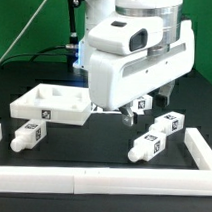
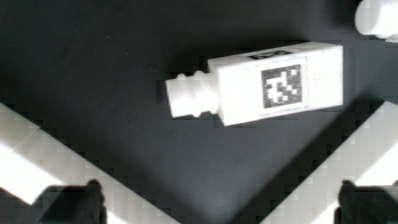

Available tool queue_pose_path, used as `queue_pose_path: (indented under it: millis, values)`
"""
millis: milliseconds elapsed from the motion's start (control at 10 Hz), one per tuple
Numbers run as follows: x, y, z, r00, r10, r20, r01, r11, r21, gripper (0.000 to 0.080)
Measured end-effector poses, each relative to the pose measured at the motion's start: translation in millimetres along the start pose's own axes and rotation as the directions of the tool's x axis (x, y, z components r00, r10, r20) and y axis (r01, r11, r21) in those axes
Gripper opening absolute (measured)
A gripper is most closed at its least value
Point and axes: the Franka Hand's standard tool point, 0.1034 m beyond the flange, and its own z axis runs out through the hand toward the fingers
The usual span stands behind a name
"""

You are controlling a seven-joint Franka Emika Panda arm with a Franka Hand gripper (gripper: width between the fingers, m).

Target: Assemble one leg

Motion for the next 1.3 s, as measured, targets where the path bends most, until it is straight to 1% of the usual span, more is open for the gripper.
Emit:
queue_pose_path:
  millis: [600,700,800,900,1000,1100,1200,1300]
  values:
    - [-1.0,0.7,0.5,1.000,0.001,0.001,-0.001,1.000,-0.001,0.0650]
    - [-8.5,6.4,1.8,0.997,0.077,-0.003,-0.077,0.997,-0.010,0.0650]
    - [-12.8,5.3,6.9,0.976,0.218,-0.005,-0.218,0.976,-0.012,0.0650]
    - [-15.1,2.9,15.0,0.964,0.267,0.000,-0.267,0.964,0.002,0.0650]
    - [-19.1,9.7,16.2,0.965,0.262,-0.010,-0.262,0.965,0.027,0.0650]
    - [-20.4,11.6,15.9,0.956,0.292,-0.010,-0.292,0.956,0.024,0.0650]
    - [-19.0,9.5,16.7,0.957,0.290,-0.009,-0.289,0.957,0.025,0.0650]
    - [-19.3,9.0,17.7,0.934,0.357,-0.010,-0.357,0.934,0.031,0.0650]
